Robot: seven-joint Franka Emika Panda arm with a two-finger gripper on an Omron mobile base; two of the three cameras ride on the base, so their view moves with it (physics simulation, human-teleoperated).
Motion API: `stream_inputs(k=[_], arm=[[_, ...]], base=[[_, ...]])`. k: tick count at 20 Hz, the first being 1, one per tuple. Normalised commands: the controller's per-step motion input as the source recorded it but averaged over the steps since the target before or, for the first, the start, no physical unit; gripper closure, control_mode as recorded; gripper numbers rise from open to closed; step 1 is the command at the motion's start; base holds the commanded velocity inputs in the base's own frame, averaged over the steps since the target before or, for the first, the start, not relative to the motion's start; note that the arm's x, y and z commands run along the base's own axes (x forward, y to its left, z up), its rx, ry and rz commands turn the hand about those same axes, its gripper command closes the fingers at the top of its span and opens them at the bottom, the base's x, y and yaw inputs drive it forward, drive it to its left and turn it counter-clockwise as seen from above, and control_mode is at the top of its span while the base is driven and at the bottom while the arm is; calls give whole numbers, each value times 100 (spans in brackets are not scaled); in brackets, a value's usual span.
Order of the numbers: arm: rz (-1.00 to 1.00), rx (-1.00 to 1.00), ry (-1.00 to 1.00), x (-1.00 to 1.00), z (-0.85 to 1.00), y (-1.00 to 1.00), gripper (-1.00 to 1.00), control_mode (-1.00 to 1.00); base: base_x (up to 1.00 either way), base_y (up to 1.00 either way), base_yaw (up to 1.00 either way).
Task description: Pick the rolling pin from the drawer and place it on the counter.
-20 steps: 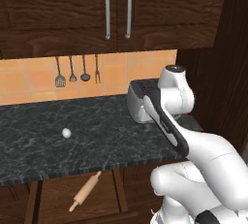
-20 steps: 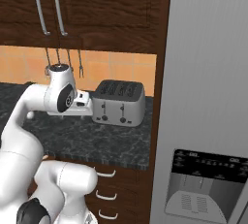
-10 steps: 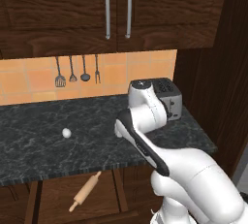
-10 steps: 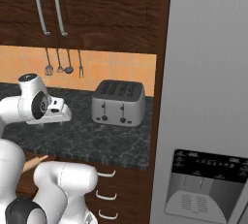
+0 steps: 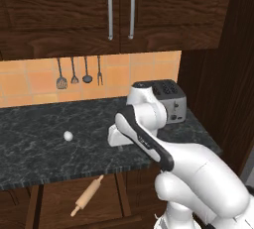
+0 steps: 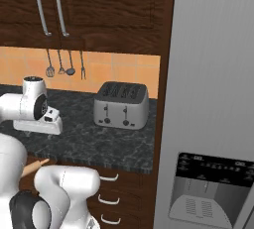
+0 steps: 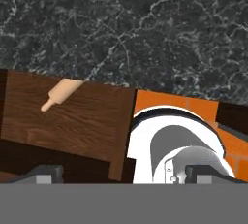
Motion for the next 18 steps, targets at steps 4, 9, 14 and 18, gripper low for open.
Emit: stream_inputs(k=[4,9,14,18], arm=[[-5,1,16,-37,-26,60,-100,-100],[-1,0,0,-73,-41,33,-100,-100],[-3,-1,0,-52,-32,36,-100,-100],[-17,0,0,-6,-27,62,-100,-100]], base=[[0,0,0],[0,0,0],[0,0,0],[0,0,0]])
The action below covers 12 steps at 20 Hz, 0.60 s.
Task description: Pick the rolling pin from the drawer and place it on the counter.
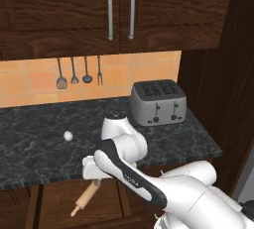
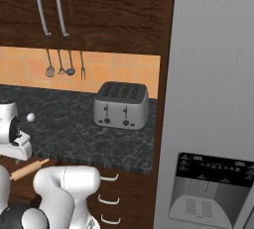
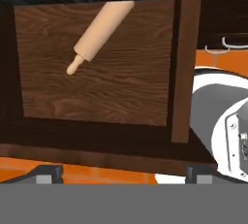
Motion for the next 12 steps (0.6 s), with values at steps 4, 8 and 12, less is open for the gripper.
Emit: stream_inputs(k=[4,8,12], arm=[[-14,-5,0,4,-26,59,-100,-100],[-11,-6,0,25,-15,32,-100,-100],[-8,-7,0,36,-23,21,-100,-100]], base=[[0,0,0],[0,0,0],[0,0,0]])
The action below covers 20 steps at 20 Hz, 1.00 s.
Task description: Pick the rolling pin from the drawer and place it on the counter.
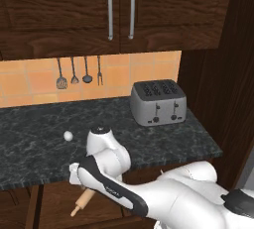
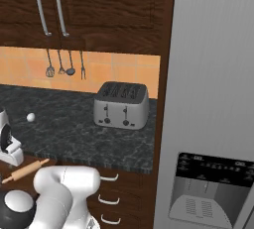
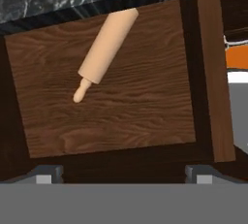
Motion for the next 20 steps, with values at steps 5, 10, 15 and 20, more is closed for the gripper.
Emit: stream_inputs(k=[5,10,15,20], arm=[[-1,-10,0,20,-38,22,-100,-100],[0,-10,0,7,-43,34,-100,-100],[0,-6,0,8,-29,26,-100,-100],[0,-3,0,26,-25,20,-100,-100]], base=[[0,0,0],[0,0,0],[0,0,0],[0,0,0]])
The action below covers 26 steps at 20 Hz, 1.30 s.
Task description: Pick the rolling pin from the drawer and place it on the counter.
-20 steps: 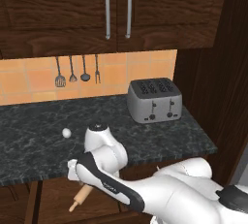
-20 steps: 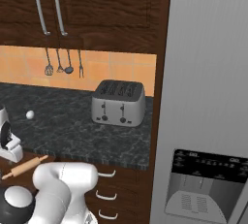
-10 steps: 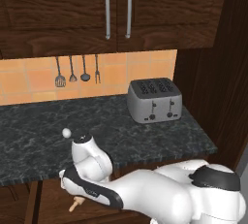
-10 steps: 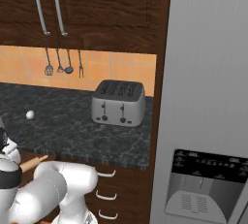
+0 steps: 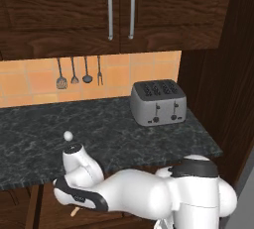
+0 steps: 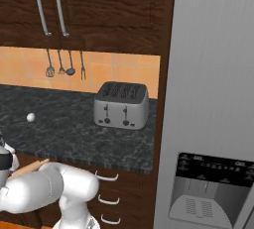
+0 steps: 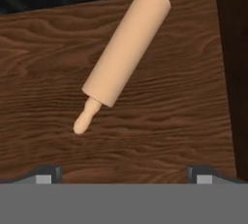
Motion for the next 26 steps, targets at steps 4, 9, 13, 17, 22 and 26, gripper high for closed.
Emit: stream_inputs(k=[4,9,13,17,22,26], arm=[[0,-3,0,32,-24,16,-100,-100],[0,0,0,19,-28,0,-100,-100],[0,0,0,12,-38,0,-100,-100],[0,0,0,4,-46,0,-100,-100],[0,0,0,5,-38,2,-100,-100],[0,0,0,6,-35,1,100,-100]], base=[[0,0,0],[0,0,0],[0,0,0],[0,0,0],[0,0,0],[0,0,0]])
